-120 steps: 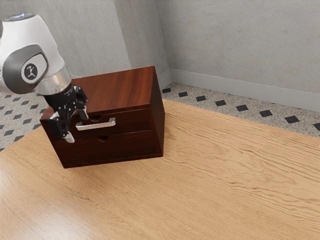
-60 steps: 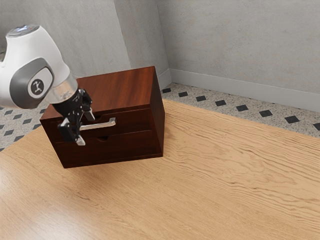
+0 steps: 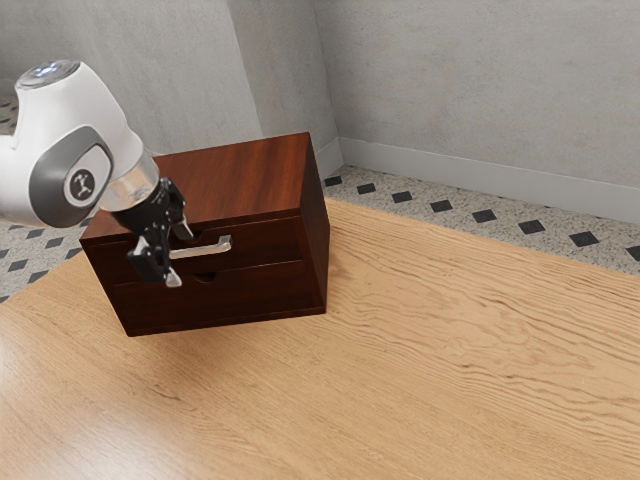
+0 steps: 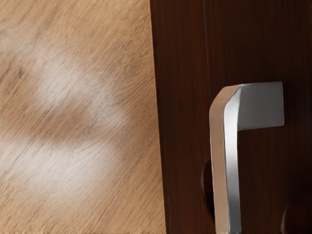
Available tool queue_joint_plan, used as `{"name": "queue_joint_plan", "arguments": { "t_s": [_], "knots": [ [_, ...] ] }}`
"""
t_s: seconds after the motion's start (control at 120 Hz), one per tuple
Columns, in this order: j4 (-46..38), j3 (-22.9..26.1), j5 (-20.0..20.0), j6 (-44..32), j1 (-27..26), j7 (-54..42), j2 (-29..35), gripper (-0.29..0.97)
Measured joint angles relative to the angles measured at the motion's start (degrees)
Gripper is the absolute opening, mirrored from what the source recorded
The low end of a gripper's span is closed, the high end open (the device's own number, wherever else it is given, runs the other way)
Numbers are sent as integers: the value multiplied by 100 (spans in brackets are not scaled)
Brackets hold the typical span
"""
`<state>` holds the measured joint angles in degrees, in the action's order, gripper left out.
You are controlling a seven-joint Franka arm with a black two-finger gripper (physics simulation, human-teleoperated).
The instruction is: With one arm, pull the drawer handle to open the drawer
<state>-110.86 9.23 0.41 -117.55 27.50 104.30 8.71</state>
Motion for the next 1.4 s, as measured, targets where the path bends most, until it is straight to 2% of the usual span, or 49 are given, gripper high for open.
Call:
{"name": "queue_joint_plan", "arguments": {
  "t_s": [0.142, 0.283, 0.567, 0.908, 1.4],
  "knots": [
    [-4, 0, 2, -83, -17, 67, 4, 49],
    [-8, -34, 4, -123, -21, 114, 5, 40],
    [12, -53, 33, -166, 36, 167, -155, 33],
    [-25, -52, 2, -213, 2, 205, -152, 15],
    [-255, -54, 1, -372, -53, 231, -59, 8]
  ]
}}
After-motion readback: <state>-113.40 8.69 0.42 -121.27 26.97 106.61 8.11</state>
